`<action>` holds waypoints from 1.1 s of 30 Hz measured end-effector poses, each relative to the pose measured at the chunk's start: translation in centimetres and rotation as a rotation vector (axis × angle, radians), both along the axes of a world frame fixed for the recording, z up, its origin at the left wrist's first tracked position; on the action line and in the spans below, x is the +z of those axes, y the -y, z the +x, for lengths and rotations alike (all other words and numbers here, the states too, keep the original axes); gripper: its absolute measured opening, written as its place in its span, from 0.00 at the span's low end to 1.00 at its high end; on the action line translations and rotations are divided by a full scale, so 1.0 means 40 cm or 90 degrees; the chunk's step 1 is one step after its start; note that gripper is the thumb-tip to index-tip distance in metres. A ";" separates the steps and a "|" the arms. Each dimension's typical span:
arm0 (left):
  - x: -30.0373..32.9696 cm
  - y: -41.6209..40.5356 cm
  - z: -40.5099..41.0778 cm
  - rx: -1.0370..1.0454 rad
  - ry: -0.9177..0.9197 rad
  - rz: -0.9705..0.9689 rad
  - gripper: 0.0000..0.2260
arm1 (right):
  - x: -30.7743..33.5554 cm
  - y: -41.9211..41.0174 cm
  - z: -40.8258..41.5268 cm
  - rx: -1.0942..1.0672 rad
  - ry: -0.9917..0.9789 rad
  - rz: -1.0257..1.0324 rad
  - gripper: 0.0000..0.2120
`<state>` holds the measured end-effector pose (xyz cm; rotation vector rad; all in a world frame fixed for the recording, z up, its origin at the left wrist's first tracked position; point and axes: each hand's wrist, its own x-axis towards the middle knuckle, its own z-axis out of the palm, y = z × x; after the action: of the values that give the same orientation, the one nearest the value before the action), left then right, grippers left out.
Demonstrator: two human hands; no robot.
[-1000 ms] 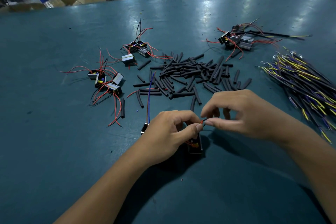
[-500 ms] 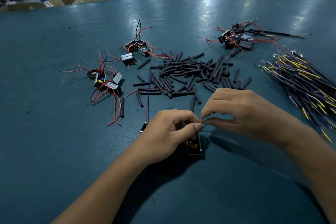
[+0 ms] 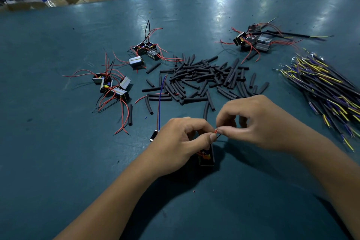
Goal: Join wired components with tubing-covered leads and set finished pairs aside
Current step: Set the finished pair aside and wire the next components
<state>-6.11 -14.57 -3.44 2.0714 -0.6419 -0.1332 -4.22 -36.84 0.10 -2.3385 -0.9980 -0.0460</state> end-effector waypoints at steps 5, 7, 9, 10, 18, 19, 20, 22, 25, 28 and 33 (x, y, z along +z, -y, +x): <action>-0.002 0.000 -0.002 0.027 0.030 0.030 0.07 | 0.003 0.008 -0.002 -0.032 -0.136 0.037 0.05; -0.002 0.001 -0.003 0.033 0.037 0.039 0.06 | 0.006 0.007 -0.003 -0.037 -0.176 0.047 0.04; -0.001 0.003 -0.004 0.030 0.040 0.037 0.06 | 0.009 0.005 -0.003 -0.044 -0.222 0.067 0.05; -0.001 0.004 -0.004 0.024 0.033 0.026 0.06 | 0.009 0.004 -0.004 -0.045 -0.249 0.081 0.06; -0.006 0.001 -0.006 0.011 -0.035 -0.051 0.06 | 0.015 -0.005 -0.008 -0.094 -0.350 0.106 0.09; -0.005 0.001 -0.007 0.014 -0.032 -0.047 0.06 | 0.017 -0.006 -0.010 -0.102 -0.365 0.114 0.09; -0.004 0.001 -0.007 0.015 -0.033 -0.045 0.06 | 0.019 -0.007 -0.011 -0.111 -0.374 0.120 0.09; -0.003 0.001 -0.008 0.017 -0.037 -0.047 0.05 | 0.023 -0.009 -0.014 -0.127 -0.381 0.132 0.09; -0.001 0.000 -0.009 0.016 -0.048 -0.055 0.04 | 0.030 -0.013 -0.018 -0.141 -0.401 0.149 0.10; -0.002 0.002 -0.010 0.020 -0.069 -0.082 0.02 | 0.029 -0.018 -0.021 -0.148 -0.421 0.163 0.10; -0.001 0.003 -0.011 0.042 -0.060 -0.094 0.06 | 0.022 -0.018 -0.018 -0.167 -0.455 0.202 0.12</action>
<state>-6.56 -14.68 -3.46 1.9305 -0.5099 -0.1397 -4.96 -36.10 1.00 -1.9392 -0.3009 0.4620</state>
